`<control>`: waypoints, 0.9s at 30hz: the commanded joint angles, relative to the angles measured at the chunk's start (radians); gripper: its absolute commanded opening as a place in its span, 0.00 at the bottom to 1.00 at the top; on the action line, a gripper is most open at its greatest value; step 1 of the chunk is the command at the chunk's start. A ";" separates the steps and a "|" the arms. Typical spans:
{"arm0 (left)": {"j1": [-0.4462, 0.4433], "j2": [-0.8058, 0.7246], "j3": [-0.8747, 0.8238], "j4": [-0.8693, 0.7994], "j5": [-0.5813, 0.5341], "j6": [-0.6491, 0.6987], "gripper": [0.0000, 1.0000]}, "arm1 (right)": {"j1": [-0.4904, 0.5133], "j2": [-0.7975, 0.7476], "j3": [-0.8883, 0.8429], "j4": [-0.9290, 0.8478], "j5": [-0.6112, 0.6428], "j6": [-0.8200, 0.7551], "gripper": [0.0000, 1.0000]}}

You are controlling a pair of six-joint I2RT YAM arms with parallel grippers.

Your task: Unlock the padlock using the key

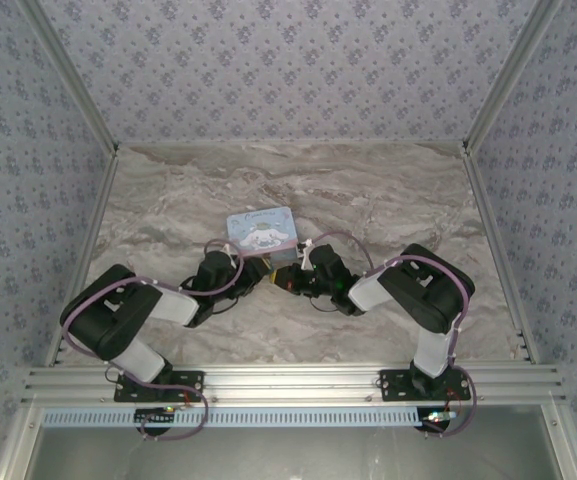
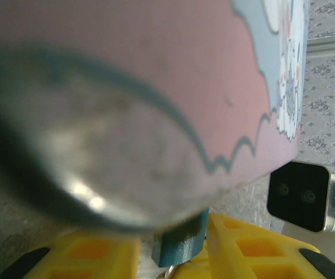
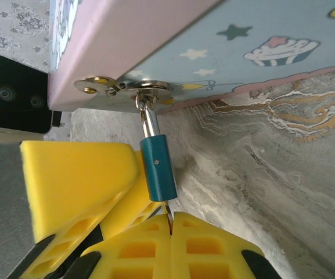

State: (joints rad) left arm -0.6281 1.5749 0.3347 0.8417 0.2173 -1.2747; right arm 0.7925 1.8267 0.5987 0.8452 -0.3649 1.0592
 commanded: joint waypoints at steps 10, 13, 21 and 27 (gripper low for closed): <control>-0.008 0.103 0.034 0.145 0.023 -0.061 0.31 | -0.002 -0.022 0.028 -0.007 -0.018 0.031 0.00; -0.012 0.105 0.038 0.146 0.023 -0.061 0.28 | -0.001 -0.024 0.026 -0.005 -0.014 0.034 0.00; -0.014 0.084 0.036 0.125 0.016 -0.055 0.14 | -0.007 -0.055 0.023 -0.057 -0.005 0.001 0.01; -0.014 0.049 0.046 0.080 0.012 -0.043 0.10 | -0.007 -0.114 0.012 -0.157 0.018 -0.082 0.27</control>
State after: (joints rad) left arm -0.6369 1.6508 0.3607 0.9543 0.2249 -1.3293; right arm 0.7788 1.7630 0.6067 0.7517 -0.3550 1.0389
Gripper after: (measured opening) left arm 0.134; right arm 0.237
